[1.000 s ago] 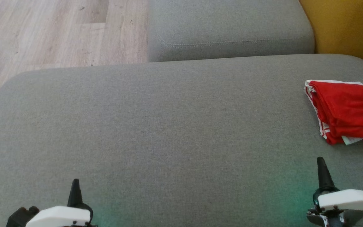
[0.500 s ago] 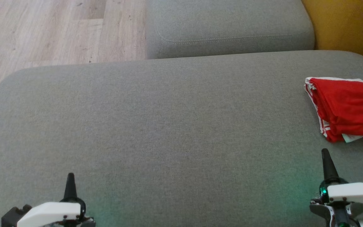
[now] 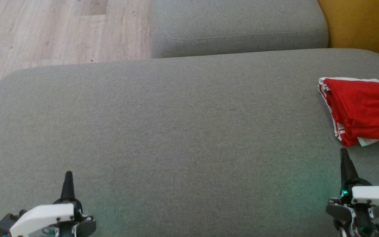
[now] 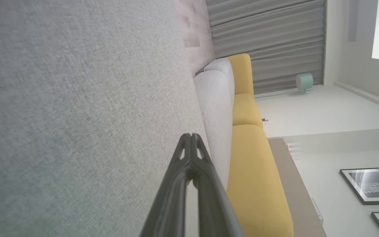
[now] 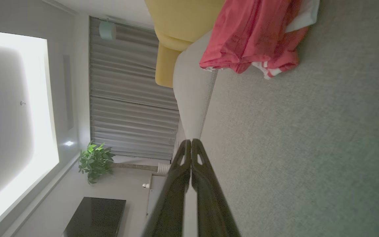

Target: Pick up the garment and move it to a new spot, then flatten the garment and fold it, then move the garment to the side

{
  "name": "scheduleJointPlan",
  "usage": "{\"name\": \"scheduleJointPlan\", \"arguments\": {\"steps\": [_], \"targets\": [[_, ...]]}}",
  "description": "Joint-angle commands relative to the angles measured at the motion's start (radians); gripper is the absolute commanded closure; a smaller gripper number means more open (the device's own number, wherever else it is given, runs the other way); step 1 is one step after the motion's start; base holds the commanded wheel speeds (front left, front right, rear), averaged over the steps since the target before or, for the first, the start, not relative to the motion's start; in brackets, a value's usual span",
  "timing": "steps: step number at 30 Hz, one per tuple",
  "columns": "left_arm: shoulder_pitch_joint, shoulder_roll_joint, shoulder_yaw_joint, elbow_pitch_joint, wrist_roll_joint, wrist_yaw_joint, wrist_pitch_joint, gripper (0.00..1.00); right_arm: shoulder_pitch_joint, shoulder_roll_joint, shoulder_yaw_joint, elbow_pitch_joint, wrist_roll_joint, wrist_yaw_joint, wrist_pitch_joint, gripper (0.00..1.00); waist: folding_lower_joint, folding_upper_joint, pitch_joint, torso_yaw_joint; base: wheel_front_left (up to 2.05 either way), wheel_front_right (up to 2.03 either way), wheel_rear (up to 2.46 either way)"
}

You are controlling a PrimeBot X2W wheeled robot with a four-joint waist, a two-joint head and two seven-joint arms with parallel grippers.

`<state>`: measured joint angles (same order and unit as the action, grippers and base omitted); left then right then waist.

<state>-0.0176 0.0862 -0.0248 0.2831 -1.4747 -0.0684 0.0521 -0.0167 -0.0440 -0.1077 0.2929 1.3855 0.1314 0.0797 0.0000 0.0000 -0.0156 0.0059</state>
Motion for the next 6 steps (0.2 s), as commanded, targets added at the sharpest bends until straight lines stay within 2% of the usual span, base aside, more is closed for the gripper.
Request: {"name": "scheduleJointPlan", "arguments": {"steps": [1, 6], "targets": [[-0.059, 0.001, 0.049, -0.035, -0.02, -0.012, 0.009, 1.0, -0.057, -0.005, 0.011, -0.041, 0.031, -0.001, 0.007, 1.0, 0.0, 0.0, 0.001, 0.0, 0.0, 0.0, 0.0], [-0.068, -0.009, 0.074, -0.036, -0.055, -0.027, 0.024, 1.0, -0.067, -0.006, 0.006, -0.043, 0.089, -0.001, 0.015, 1.0, 0.0, 0.0, 0.007, -0.002, 0.0, 0.0, 0.0]]}}
